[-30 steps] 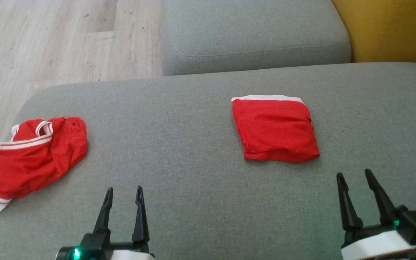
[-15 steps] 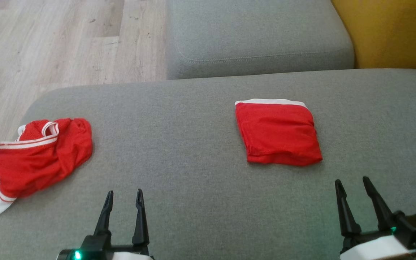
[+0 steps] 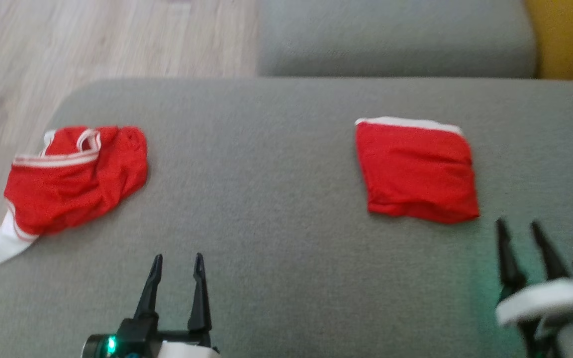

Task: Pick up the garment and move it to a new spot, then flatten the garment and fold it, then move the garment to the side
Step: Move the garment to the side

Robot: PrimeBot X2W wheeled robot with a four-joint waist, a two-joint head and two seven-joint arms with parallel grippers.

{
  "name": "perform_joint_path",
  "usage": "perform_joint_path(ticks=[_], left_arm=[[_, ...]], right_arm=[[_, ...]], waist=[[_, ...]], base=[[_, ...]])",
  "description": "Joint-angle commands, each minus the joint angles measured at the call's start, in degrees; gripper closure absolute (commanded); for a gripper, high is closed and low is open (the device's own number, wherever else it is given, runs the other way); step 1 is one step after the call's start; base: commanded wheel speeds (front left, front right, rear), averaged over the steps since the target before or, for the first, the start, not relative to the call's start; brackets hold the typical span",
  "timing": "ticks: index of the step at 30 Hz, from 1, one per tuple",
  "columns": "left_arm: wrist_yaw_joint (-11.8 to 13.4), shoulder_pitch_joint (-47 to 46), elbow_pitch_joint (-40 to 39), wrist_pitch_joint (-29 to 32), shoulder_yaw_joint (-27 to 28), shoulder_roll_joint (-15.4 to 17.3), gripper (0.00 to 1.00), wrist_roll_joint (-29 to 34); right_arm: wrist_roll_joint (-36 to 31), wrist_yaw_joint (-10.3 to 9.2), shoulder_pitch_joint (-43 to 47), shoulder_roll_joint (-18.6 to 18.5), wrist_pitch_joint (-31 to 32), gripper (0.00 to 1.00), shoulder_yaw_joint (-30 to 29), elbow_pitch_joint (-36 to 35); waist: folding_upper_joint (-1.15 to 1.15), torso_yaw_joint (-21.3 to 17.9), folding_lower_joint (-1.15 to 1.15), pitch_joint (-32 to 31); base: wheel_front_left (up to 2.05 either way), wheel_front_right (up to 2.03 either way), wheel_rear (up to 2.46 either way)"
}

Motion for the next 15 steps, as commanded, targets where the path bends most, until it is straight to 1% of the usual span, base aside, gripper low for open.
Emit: perform_joint_path(ticks=[1,4,6,9,15], left_arm=[[0.58,-3.62,-2.08,-0.29,0.93,-0.16,0.00,0.03],[0.98,-4.94,-2.74,-0.29,0.28,-0.16,0.00,-0.18],[1.22,-5.90,-3.03,-0.29,-0.17,-0.16,0.00,-0.32],[1.61,-7.42,-3.48,-0.29,-0.86,-0.16,0.00,-0.64],[2.54,-10.14,-4.40,-0.29,-2.62,-0.16,0.00,-1.50]], right_arm=[[3.17,-0.05,-5.29,-3.12,1.43,0.00,1.11,0.65],[7.96,-0.05,-10.84,-6.57,6.74,0.00,1.80,5.51],[10.73,-0.05,-14.44,-8.25,9.83,0.00,1.66,8.05],[14.35,-0.05,-19.00,-10.13,14.46,0.00,2.59,10.47],[19.50,-0.05,-25.44,-12.99,19.94,0.00,5.00,13.36]], waist=[[0.00,2.27,0.00,3.19],[0.00,3.38,0.00,5.71],[0.00,4.00,0.00,7.38],[0.00,4.71,0.00,9.59],[0.00,5.78,0.00,13.42]], base=[[0.00,0.00,0.00],[0.00,0.00,0.00],[0.00,0.00,0.00],[0.00,0.00,0.00],[0.00,0.00,0.00]])
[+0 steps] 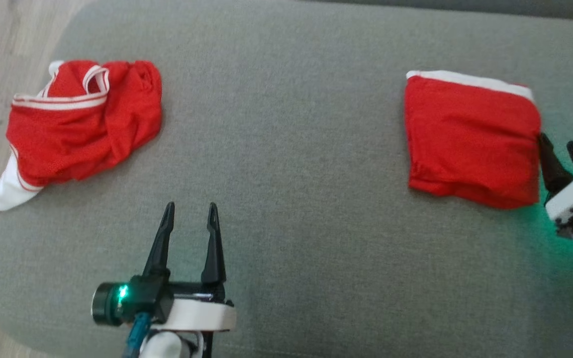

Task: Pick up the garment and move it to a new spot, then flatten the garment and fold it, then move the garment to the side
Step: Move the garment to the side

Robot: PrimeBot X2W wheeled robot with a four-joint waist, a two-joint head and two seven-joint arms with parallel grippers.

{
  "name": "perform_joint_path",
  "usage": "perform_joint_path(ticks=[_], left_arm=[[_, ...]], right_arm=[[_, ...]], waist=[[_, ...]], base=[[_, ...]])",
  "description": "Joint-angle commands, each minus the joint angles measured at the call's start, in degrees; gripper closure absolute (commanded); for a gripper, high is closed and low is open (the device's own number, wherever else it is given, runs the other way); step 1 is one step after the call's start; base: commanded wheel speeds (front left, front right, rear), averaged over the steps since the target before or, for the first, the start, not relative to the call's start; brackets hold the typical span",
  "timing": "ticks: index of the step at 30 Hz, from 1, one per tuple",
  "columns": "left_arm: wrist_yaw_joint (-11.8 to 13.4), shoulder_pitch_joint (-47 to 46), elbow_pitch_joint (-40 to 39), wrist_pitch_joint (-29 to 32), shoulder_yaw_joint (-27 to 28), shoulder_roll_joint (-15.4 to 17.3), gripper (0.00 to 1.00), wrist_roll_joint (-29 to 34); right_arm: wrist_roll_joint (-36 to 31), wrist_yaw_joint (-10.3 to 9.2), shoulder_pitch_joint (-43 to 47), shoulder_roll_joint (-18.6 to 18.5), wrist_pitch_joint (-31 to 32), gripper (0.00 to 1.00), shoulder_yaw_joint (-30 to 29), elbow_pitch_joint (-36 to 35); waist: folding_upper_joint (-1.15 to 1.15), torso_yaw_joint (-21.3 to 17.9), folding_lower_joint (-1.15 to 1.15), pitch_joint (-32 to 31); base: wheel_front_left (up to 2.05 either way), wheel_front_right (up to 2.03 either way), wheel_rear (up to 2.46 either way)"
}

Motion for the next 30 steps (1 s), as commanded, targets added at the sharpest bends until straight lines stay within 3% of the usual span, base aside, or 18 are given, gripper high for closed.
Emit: perform_joint_path(ticks=[1,6,7,8,9,16,22,30], left_arm=[[0.51,-2.09,-2.14,-0.29,1.33,-0.08,0.00,-0.30],[1.32,-3.88,-2.14,-0.29,0.22,-0.08,0.00,-0.46],[1.46,-4.20,-2.15,-0.29,0.06,-0.08,0.00,-0.47],[1.58,-4.51,-2.19,-0.29,-0.09,-0.08,0.00,-0.48],[1.70,-4.80,-2.20,-0.29,-0.23,-0.08,0.00,-0.46],[1.60,-5.69,-2.50,-0.29,0.23,-0.08,0.00,0.42],[1.02,-7.09,-3.84,-0.29,1.26,-0.08,0.00,1.57],[0.23,-12.84,-4.18,-0.29,0.34,-0.08,0.00,2.97]], right_arm=[[0.59,-0.05,-1.28,-1.56,0.30,0.00,1.06,-1.00],[1.81,-0.05,-4.84,-1.76,2.81,0.00,3.83,2.52],[2.32,-0.05,-5.36,-1.49,3.38,0.24,4.53,2.86],[2.84,-0.05,-5.75,-1.38,3.84,0.68,5.21,3.05],[3.10,-0.05,-6.04,-1.52,3.98,1.00,5.90,3.13],[2.84,-0.05,-6.34,-5.79,0.81,1.00,9.08,2.14],[1.65,-0.05,-6.28,-13.79,-0.04,1.00,9.81,-0.96],[-1.78,-0.05,-8.36,-24.26,-3.06,1.00,6.08,-0.21]], waist=[[0.00,0.76,-0.01,1.52],[0.00,0.96,-0.01,4.04],[0.00,0.93,-0.01,4.47],[0.00,0.89,-0.01,4.84],[0.00,0.79,-0.01,5.14],[0.00,-2.31,-0.01,6.45],[0.00,-8.20,-0.01,10.43],[0.00,-13.47,-0.01,17.97]], base=[[0.00,0.00,0.00],[0.00,0.00,0.00],[0.00,0.00,0.00],[0.00,0.00,0.00],[0.00,0.00,0.00],[0.00,0.00,0.00],[0.00,0.00,0.00],[0.00,0.00,0.00]])
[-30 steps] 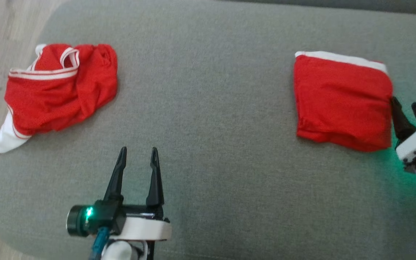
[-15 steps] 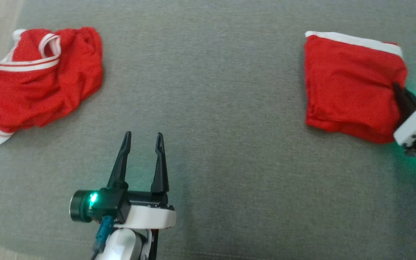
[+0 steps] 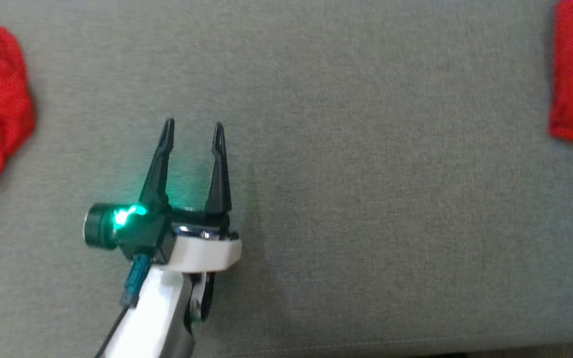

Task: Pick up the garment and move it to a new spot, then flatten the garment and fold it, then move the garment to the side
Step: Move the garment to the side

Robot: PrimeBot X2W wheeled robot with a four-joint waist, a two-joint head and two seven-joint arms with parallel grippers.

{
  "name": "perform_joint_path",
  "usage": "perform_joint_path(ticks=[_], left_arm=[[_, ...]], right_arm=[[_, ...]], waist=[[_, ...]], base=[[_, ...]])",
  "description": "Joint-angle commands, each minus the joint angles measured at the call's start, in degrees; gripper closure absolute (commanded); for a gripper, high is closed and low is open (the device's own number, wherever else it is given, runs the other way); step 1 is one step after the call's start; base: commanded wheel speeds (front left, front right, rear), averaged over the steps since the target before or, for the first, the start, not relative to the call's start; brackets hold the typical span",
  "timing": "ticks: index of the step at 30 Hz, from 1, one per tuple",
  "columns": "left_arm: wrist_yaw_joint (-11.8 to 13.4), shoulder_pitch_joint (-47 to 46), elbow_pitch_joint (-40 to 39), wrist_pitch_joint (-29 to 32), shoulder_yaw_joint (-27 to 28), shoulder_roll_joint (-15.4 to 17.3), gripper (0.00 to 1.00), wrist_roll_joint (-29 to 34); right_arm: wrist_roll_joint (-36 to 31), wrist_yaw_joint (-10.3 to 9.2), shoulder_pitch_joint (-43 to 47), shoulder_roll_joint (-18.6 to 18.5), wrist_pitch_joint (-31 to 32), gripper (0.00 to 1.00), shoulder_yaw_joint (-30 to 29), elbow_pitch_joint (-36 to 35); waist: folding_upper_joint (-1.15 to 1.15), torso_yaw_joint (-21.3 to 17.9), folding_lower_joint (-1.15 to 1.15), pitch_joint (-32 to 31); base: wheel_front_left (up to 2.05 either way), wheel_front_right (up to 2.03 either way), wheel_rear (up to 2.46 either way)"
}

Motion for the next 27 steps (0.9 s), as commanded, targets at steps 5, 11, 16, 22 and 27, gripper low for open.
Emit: perform_joint_path(ticks=[5,11,16,22,27], left_arm=[[-0.53,-4.65,-1.49,-0.29,0.27,-0.02,0.00,1.21],[-0.77,-6.12,-0.22,-0.29,-1.22,-0.02,0.00,-0.02],[-0.24,-5.45,0.28,-0.29,-1.42,-0.02,0.00,-0.83],[0.16,-2.36,1.87,-0.29,-0.90,-0.02,0.00,-2.02],[-0.05,1.58,4.22,-0.29,0.95,-0.02,0.00,-2.73]], right_arm=[[-6.66,-0.05,-4.90,-7.52,-5.10,0.57,-4.42,1.13],[-13.92,-0.05,-8.53,-5.31,-8.89,0.00,-7.93,5.40],[-18.11,-0.05,-8.27,-0.77,-12.20,0.00,-7.96,5.25],[-19.45,-0.05,-2.61,9.13,-16.99,0.00,-6.44,2.23],[-19.74,-0.05,4.42,19.68,-18.06,0.00,-4.42,-1.44]], waist=[[0.00,-3.83,-0.01,7.24],[0.00,-2.82,-0.01,6.06],[0.00,-1.78,-0.01,2.53],[0.00,0.35,-0.01,-6.05],[0.00,0.60,-0.01,-14.54]], base=[[0.00,0.00,0.00],[0.00,0.00,0.00],[0.00,0.00,0.00],[0.00,0.00,0.00],[0.00,0.00,0.00]])
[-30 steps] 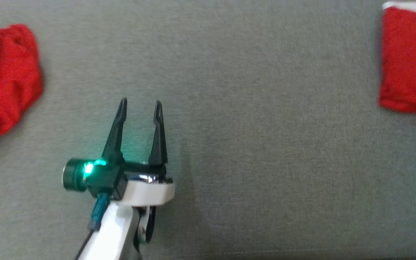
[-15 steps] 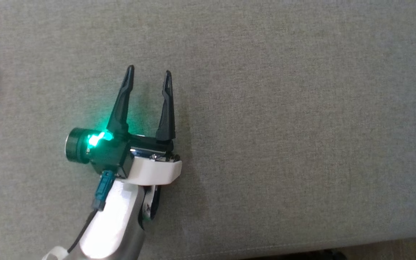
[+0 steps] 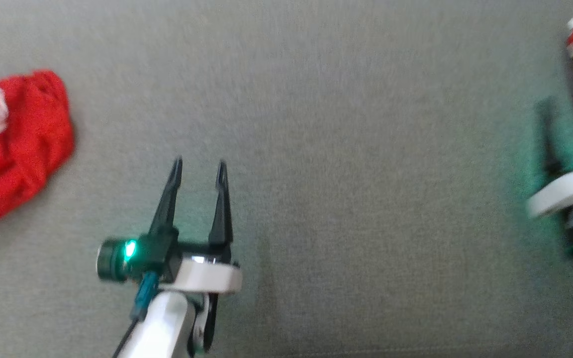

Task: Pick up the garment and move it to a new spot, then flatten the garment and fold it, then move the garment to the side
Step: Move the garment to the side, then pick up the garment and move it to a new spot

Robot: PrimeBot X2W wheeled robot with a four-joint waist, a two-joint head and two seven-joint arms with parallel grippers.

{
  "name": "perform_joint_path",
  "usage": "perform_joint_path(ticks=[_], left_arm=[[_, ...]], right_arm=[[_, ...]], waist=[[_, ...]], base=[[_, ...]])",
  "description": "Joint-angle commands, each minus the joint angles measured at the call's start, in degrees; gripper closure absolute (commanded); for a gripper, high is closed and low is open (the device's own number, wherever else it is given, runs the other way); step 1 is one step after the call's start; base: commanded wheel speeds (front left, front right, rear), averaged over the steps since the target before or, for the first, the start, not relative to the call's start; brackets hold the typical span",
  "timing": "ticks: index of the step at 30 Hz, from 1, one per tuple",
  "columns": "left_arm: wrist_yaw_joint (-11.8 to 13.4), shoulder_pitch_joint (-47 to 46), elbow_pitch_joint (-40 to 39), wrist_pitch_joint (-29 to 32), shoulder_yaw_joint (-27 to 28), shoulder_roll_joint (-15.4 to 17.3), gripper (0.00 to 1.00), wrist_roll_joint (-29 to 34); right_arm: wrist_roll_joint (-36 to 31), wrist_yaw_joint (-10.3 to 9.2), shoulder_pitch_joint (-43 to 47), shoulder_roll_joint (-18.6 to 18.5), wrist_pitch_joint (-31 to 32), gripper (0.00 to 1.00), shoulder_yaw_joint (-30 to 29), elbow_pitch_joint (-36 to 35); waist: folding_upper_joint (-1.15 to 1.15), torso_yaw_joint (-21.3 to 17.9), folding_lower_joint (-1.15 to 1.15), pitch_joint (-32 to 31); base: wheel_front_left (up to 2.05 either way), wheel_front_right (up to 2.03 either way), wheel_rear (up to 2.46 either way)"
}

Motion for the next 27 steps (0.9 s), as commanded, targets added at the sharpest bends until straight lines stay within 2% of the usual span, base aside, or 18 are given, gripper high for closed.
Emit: perform_joint_path(ticks=[1,6,13,18,27], left_arm=[[-0.21,0.48,-1.10,-0.24,2.35,0.02,0.00,-0.70],[-0.63,3.61,1.80,-0.24,3.69,0.02,0.00,-2.20],[-0.69,7.99,2.58,-0.24,6.40,0.02,0.00,-0.04],[-0.62,11.95,2.09,-0.24,9.05,0.02,0.00,1.40],[-2.05,15.75,2.17,-0.24,11.29,0.02,0.00,3.85]], right_arm=[[-0.64,-0.05,1.41,0.75,-0.74,0.00,0.82,-2.73],[-4.23,-0.05,10.61,9.56,-0.77,0.00,0.43,-7.52],[-12.56,-0.05,23.59,16.36,-0.78,0.00,-3.25,-21.31],[-15.57,-0.05,30.26,18.67,-0.78,0.00,-5.48,-27.43],[-15.32,-0.05,32.99,19.79,-0.78,0.00,-5.65,-27.47]], waist=[[0.00,0.91,0.02,-6.93],[0.00,1.86,0.02,-15.66],[0.00,2.20,0.02,-21.58],[0.00,1.59,0.02,-23.60],[0.00,1.04,0.02,-25.20]], base=[[0.00,0.00,0.00],[0.00,0.00,0.00],[0.00,0.00,0.00],[0.00,0.00,0.00],[0.00,0.00,0.00]])
